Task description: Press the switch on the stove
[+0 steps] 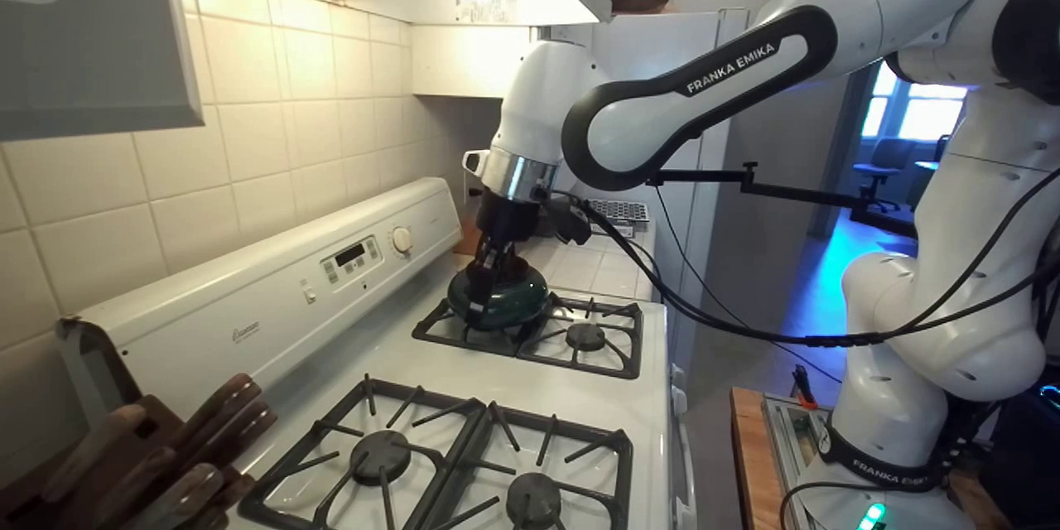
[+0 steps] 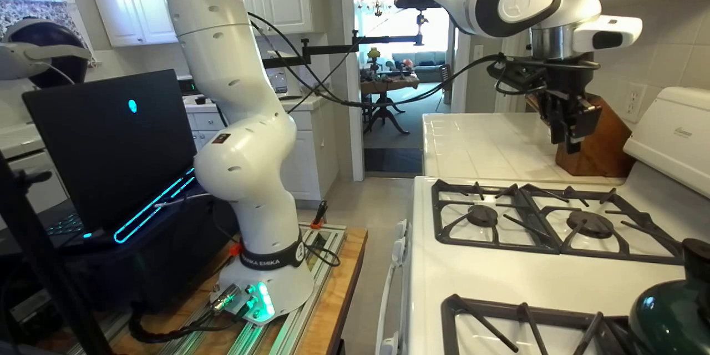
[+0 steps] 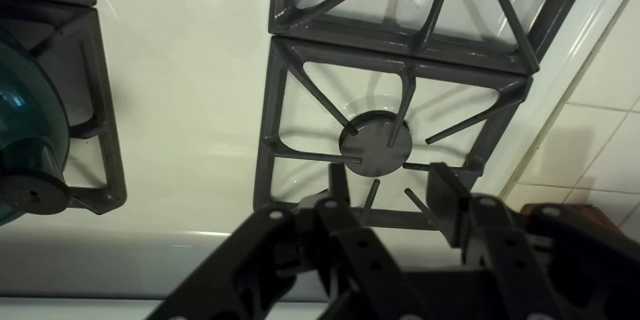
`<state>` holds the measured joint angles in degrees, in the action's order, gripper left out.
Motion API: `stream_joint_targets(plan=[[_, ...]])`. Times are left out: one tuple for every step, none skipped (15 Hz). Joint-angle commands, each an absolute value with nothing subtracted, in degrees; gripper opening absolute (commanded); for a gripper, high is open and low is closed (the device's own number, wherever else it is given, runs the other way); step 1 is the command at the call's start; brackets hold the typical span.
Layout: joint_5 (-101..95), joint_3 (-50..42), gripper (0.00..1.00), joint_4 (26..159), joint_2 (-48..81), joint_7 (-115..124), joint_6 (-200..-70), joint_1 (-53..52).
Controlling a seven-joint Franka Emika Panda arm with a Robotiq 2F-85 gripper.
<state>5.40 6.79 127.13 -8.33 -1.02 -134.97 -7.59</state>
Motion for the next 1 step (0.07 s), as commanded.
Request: stream_joint_targets(plan=[[5.4,6.8,0.47,127.0,-8.3,-1.0,-134.8,-7.6]])
